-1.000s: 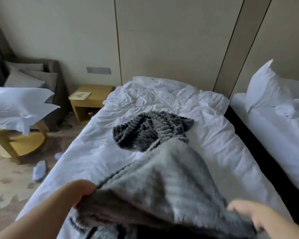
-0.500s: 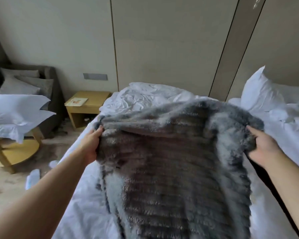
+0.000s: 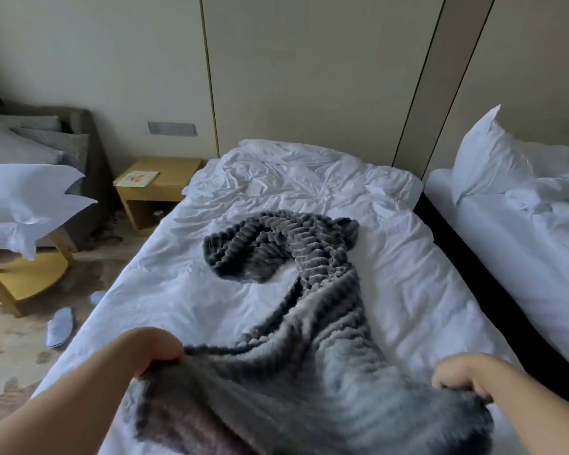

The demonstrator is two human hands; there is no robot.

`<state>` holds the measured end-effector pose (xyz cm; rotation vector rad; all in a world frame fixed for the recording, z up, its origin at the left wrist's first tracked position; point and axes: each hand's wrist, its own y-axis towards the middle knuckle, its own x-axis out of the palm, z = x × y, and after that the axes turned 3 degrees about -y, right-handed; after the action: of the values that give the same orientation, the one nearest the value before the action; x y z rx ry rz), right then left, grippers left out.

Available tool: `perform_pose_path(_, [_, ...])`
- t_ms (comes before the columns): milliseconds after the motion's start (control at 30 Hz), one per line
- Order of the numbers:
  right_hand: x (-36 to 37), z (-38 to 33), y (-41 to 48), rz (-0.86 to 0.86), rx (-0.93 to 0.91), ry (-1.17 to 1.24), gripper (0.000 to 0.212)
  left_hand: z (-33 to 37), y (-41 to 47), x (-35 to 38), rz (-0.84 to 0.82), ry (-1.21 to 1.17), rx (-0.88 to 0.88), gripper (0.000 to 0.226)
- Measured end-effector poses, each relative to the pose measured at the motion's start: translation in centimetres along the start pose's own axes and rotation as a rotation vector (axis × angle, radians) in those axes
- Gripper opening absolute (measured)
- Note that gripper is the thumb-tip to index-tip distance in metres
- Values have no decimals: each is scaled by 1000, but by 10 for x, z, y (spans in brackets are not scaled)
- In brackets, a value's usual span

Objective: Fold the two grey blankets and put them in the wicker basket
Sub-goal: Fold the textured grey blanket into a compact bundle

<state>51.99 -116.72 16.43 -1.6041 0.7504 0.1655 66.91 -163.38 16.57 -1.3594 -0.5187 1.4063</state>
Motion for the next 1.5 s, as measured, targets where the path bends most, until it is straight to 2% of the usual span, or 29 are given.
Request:
perform_pose_path(67, [-20, -7, 10, 282, -57, 364, 17, 10, 1, -8, 205, -154, 151, 14])
perform_pose_path(100, [-32, -14, 13, 409, -149, 496, 21, 17, -1, -10, 291, -275, 271, 15])
perform_pose_path(167, [-58, -31, 8, 669, -398, 758, 30, 34, -7, -12, 327, -686, 516, 15])
perform_pose_path(200, [-70, -38, 1, 775, -540, 860, 28, 43, -10, -14, 324, -931, 602, 16])
perform_pose_path(267, [-89, -49, -14, 900, -730, 1020, 26, 55, -15, -20, 398, -1287, 670, 18])
perform_pose_path(300, [-92, -51, -16, 901, -757, 1083, 32, 57, -14, -22, 441, -1366, 672, 16])
perform_pose_path(333, [-90, -50, -15, 926, -751, 1069, 41, 55, -9, -21, 506, -1325, 658, 13])
perform_pose_path(367, [-81, -50, -15, 990, -716, 980, 49, 51, -1, -17, 590, -1156, 622, 16])
perform_pose_path(433, [-50, -38, 1, 1081, -620, 637, 55, 30, 23, 2, 675, -642, 524, 26])
perform_pose_path(500, [-8, -15, 23, 922, -548, 282, 52, 2, 44, 29, 606, -227, 415, 31])
perform_pose_path(633, [75, 48, 70, 269, -205, -267, 42, -64, 74, 77, 334, 269, 175, 39])
perform_pose_path(700, [111, 76, 80, -72, -124, -521, 41, -96, 84, 92, 231, 366, 47, 38])
perform_pose_path(767, [138, 94, 80, -218, -50, -581, 43, -119, 87, 109, 142, 386, -24, 37])
perform_pose_path(833, [154, 102, 79, -183, 23, -508, 46, -132, 87, 121, 93, 355, -56, 40])
perform_pose_path(867, [155, 102, 80, -112, 47, -482, 47, -133, 87, 124, 103, 299, -70, 41])
perform_pose_path(967, [139, 86, 84, 122, 123, -393, 50, -127, 93, 123, 259, 124, -12, 29])
perform_pose_path(1067, [115, 52, 93, 268, 87, -328, 40, -105, 99, 115, 316, 58, 58, 36])
perform_pose_path(1100, [109, 38, 95, 289, 56, -325, 37, -97, 101, 112, 328, 57, 88, 32])
perform_pose_path(1167, [101, 10, 101, 299, -18, -293, 33, -78, 107, 108, 345, 75, 138, 20])
perform_pose_path(1300, [90, -38, 118, 262, -111, -197, 25, -37, 124, 98, 352, 120, 213, 40])
perform_pose_path(1433, [80, -68, 142, 223, -82, -128, 35, 5, 149, 86, 315, 154, 313, 35])
perform_pose_path(1500, [74, -74, 153, 214, -57, -111, 37, 25, 159, 81, 276, 171, 335, 40])
